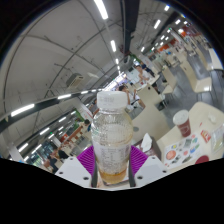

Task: Pour water

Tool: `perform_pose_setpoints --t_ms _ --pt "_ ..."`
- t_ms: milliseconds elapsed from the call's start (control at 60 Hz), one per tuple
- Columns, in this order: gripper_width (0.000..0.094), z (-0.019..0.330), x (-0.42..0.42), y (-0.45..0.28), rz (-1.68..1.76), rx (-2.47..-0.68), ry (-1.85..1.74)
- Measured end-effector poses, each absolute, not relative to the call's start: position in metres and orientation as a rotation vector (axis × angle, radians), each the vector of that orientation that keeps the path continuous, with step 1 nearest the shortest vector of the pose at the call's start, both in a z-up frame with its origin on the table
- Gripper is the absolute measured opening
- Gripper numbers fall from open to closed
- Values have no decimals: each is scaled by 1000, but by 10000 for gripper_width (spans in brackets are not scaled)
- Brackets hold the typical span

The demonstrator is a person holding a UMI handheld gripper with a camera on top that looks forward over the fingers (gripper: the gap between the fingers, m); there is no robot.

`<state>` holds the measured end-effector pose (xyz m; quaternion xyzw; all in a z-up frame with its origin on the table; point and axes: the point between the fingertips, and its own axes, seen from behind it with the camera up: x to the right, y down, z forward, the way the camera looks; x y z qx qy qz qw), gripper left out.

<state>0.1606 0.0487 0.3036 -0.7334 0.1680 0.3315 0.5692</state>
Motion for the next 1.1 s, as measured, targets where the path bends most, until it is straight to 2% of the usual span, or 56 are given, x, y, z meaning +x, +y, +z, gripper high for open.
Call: perform_pose_setpoints --t_ms 100,167,250,317,333,400,467,483,667,683,750,817,950,1000,1033,1050,1100 --pt "418 313 213 45 476 -1709 238" --pt "418 298 250 47 283 -1719 162" --pt "417 264 291 44 101 -1751 105" --pt "417 220 316 40 -11 -1788 76" --pt "417 220 330 39 -23 -1802 74" --pt "416 185 349 38 -72 -1856 80" --pt "417 148 359 32 -87 -1900 104" --pt "417 128 359 34 -94 -1912 108" --pt "417 65 378 19 -103 -1983 135" --pt "440 58 377 23 -104 -1992 139" --pt "428 71 380 23 -108 -1948 133" --pt "436 61 378 18 -100 -1950 144" --pt "559 59 376 17 -89 -1965 147" --pt "692 51 374 10 -75 -2015 162" --pt "833 48 372 3 -68 -2045 169" --pt "860 47 372 -1 -71 -2060 173" --pt "823 53 378 -16 -110 -2095 191"
